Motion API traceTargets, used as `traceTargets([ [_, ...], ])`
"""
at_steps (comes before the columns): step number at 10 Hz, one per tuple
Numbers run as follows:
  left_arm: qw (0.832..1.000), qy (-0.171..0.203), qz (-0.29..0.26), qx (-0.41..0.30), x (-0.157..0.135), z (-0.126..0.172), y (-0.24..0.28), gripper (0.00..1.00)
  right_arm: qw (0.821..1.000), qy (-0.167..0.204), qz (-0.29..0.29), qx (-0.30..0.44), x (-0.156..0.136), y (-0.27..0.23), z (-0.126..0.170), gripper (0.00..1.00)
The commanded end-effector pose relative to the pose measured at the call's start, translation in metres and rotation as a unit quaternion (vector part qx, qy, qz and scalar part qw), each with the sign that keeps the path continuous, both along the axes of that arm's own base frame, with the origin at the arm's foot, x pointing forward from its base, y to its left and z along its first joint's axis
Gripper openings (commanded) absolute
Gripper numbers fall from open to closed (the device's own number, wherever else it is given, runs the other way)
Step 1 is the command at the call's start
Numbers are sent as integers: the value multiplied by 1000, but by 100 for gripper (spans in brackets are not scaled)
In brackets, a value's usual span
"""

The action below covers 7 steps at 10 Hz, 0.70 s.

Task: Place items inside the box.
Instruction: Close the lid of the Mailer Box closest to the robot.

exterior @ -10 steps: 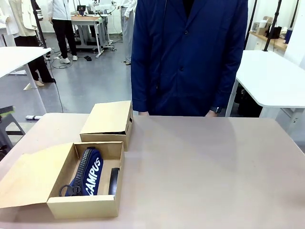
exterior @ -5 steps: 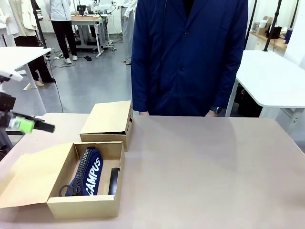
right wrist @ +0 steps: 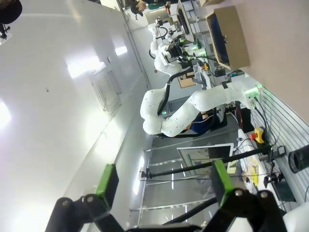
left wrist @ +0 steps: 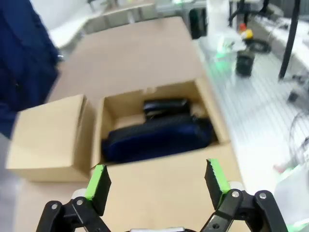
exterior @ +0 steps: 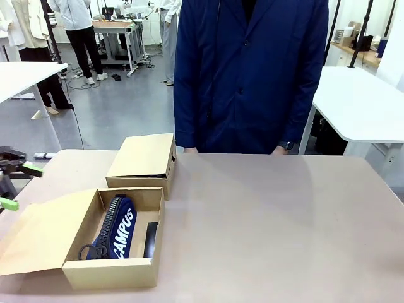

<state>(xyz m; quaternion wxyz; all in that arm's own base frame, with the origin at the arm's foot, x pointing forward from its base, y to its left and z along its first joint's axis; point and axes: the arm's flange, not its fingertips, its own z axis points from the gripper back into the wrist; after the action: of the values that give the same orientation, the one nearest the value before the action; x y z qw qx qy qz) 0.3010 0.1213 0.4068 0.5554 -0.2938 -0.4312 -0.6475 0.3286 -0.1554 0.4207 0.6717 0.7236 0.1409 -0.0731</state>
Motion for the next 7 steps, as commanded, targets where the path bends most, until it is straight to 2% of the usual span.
traceTargets([
  [1, 972, -219, 71, 48, 2, -17, 24, 100, 1000, 11, -1, -1, -2, 1, 5, 100],
  [2, 954, -252, 147, 66, 21, -2, 37, 100, 1000, 11, -1, -1, -2, 1, 5, 100],
  [3, 997, -76, 19, 23, 1, -3, 23, 100, 1000, 11, -1, -1, -2, 1, 5, 100],
  [6, 997, -76, 19, 23, 1, -3, 23, 100, 1000, 11, -1, -1, -2, 1, 5, 100],
  [7, 995, -90, 42, 19, 7, 8, 23, 100, 1000, 11, -1, -1, -2, 1, 5, 100],
])
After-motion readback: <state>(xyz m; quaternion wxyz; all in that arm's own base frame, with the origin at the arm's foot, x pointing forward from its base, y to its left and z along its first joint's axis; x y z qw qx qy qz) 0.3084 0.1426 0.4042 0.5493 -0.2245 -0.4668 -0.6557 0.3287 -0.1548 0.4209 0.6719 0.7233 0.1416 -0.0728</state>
